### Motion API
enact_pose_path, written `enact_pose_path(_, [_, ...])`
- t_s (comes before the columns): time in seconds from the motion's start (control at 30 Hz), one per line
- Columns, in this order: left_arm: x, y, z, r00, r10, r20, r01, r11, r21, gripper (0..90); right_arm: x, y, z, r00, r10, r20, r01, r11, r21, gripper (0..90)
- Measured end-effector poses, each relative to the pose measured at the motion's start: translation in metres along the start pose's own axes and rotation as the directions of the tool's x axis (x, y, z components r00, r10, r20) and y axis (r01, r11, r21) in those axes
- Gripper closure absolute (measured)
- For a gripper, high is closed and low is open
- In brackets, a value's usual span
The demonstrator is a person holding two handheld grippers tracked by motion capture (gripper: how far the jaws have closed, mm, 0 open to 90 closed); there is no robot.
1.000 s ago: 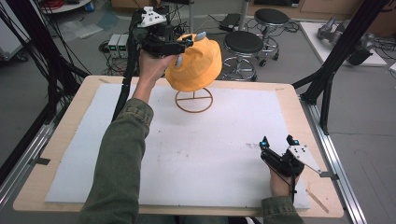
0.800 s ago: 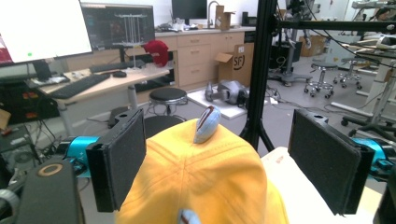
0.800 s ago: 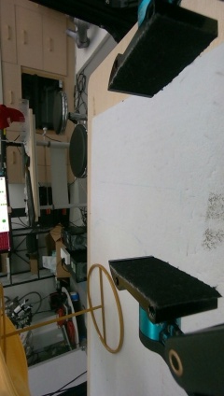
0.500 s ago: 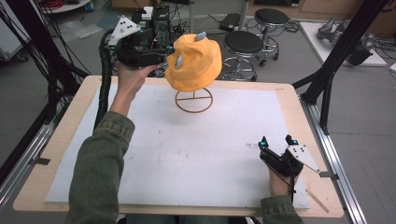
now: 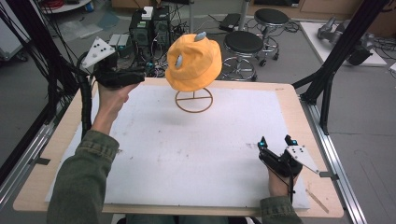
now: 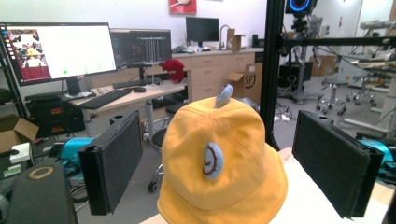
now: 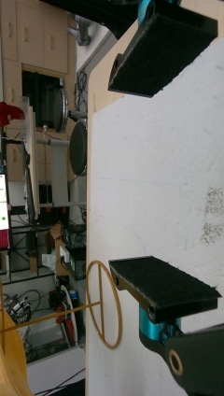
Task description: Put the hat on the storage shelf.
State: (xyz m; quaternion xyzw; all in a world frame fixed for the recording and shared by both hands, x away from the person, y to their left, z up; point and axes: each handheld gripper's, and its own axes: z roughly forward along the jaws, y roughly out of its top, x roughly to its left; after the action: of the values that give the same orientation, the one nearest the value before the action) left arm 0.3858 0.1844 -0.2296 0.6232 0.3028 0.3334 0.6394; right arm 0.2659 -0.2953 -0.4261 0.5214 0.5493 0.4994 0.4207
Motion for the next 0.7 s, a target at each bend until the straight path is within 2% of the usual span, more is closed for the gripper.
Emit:
enact_pose_path(0.17, [0.0, -0.013, -0.016, 1.0, 0.003, -0.005, -0.003, 1.0, -0.006, 16.2, 0.0, 0.0, 0.0, 1.0, 0.001, 0.003, -0.001, 1.0, 0.0, 11.6])
enact_pose_path(0.37, [0.009, -0.033, -0.037, 0.9997, -0.005, -0.025, 0.005, 0.9999, -0.009, 16.2, 0.0, 0.0, 0.001, 1.0, -0.005, -0.002, 0.005, 1.0, -0.001, 11.6])
enact_pose_path(0.47, [0.016, -0.044, -0.048, 0.9986, -0.023, -0.047, 0.023, 0.9997, -0.003, 16.2, 0.0, 0.0, 0.0, 1.0, -0.006, -0.001, 0.006, 1.0, 0.002, 11.6])
enact_pose_path(0.6, [0.023, -0.059, -0.064, 0.9962, -0.026, -0.084, 0.026, 0.9997, -0.001, 16.1, 0.0, 0.0, 0.001, 1.0, -0.005, 0.001, 0.005, 1.0, 0.002, 11.6])
enact_pose_path(0.7, [0.027, -0.071, -0.076, 0.9929, -0.046, -0.11, 0.044, 0.9987, -0.025, 16.2, 0.001, -0.001, 0.001, 1.0, 0.001, 0.001, -0.001, 1.0, 0.008, 11.6])
